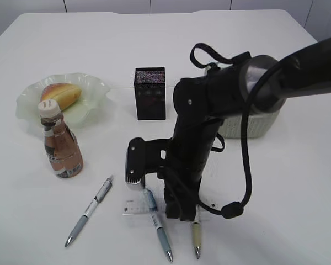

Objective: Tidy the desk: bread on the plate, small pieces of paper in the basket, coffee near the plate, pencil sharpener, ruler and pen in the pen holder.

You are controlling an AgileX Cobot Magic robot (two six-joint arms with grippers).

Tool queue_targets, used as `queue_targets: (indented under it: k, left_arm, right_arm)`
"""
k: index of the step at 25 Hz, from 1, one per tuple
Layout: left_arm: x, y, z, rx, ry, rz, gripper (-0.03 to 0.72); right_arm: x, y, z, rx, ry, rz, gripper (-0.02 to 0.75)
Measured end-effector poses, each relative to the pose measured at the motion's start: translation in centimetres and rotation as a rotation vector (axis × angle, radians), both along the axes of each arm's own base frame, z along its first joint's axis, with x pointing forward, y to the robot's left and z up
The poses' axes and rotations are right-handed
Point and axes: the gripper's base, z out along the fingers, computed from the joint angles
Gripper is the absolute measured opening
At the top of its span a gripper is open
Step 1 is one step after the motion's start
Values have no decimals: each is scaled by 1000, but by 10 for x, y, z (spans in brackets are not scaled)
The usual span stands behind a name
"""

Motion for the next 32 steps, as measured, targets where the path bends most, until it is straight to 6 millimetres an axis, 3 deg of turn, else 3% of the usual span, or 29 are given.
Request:
queue_targets:
  k: [4,12,20,25,32]
  left_arm:
    - [0,0,0,0,2,-1,433]
    - [-1,0,-1,1,16,-4,433]
    - [-2,0,-1,1,24,-6,433]
    - [-2,0,-1,1,24,-6,433]
    - [-2,0,-1,1,27,-8,433]
  right_arm:
    - [11,-1,32,91,-52,-57,271]
    - [58,-28,103,442,-159,-260,271]
    - [93,-37,141,860,-390,-374,271]
    - [112,-36,137,1040,-455,-505,271]
    - [132,-34,111,1033,-502,-527,271]
